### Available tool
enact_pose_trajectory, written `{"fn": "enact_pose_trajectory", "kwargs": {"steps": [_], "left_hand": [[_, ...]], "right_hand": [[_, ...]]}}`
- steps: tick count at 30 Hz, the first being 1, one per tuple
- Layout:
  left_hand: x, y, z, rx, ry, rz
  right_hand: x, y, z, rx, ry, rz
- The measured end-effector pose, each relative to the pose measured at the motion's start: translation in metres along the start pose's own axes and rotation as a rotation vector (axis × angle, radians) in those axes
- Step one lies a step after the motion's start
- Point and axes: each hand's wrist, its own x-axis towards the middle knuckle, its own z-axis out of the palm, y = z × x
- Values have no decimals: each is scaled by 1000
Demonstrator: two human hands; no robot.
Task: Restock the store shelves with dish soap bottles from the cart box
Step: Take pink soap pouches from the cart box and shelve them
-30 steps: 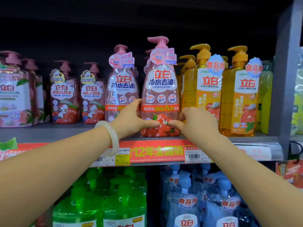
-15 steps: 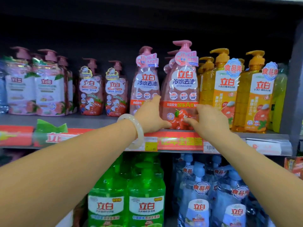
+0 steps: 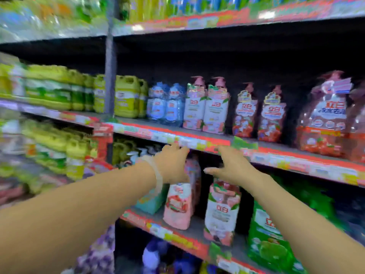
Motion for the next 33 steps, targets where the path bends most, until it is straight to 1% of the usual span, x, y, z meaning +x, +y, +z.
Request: {"fn": "enact_pose_trajectory", "kwargs": {"steps": [3, 7, 10, 13, 15, 19, 25, 28, 33], "left_hand": [[-64, -79, 1, 86, -76, -117], [-146, -173, 3, 94, -183, -296], [-200, -242, 4, 96, -253, -455], [-247, -311, 7, 44, -274, -589], [-272, -353, 8, 59, -294, -655], [-302, -436, 6, 120, -305, -757], [-312, -571, -16, 44, -242, -906], [-321, -628, -19, 24, -234, -931], [-345, -727, -9, -1, -281, -970]], "right_hand": [[14, -96, 59, 27, -128, -131], [21, -227, 122, 87, -287, -307], [25, -315, 159, 100, -342, -442], [31, -395, 194, 115, -384, -554], [38, -444, 213, 144, -423, -618], [70, -536, 255, 189, -469, -715], [144, -665, 307, 240, -537, -781], [174, -716, 331, 251, -575, -782], [205, -797, 381, 189, -627, -835]]}}
